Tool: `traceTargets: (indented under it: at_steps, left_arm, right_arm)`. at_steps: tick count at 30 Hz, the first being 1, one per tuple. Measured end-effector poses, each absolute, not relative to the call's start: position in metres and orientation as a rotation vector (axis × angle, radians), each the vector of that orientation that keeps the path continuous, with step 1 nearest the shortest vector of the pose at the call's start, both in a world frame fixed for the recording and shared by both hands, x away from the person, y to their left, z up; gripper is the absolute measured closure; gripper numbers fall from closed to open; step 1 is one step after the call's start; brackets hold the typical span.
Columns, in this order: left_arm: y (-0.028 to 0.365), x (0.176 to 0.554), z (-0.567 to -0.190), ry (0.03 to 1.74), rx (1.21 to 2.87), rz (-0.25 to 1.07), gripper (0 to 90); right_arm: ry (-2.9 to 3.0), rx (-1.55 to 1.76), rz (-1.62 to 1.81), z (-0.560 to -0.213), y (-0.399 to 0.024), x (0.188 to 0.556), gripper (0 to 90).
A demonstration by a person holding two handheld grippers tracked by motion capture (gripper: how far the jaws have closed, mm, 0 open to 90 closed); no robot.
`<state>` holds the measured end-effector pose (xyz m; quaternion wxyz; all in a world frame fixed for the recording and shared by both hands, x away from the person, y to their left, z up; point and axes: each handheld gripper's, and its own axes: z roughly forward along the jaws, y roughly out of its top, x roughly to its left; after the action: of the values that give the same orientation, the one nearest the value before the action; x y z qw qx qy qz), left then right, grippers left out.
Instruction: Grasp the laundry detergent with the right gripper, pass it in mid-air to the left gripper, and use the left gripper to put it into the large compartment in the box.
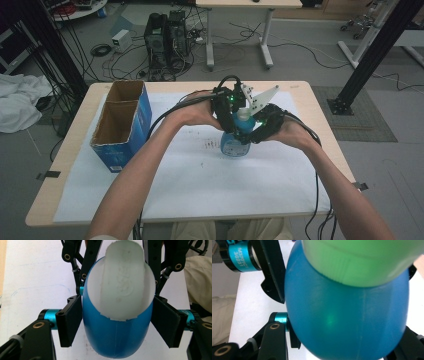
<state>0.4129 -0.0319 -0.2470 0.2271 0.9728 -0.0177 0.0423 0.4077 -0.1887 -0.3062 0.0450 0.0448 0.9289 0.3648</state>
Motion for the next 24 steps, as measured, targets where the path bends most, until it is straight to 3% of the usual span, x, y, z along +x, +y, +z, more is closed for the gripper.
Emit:
traceTargets:
  at_steps: [24]
  left_arm:
    - [-0.0338, 0.4120, -0.2472, -0.030, 2.658, 0.100, 37.6]
  right_arm:
    - [2.836, 0.138, 1.098, -0.3072, -0.1862, 0.4065, 45.2]
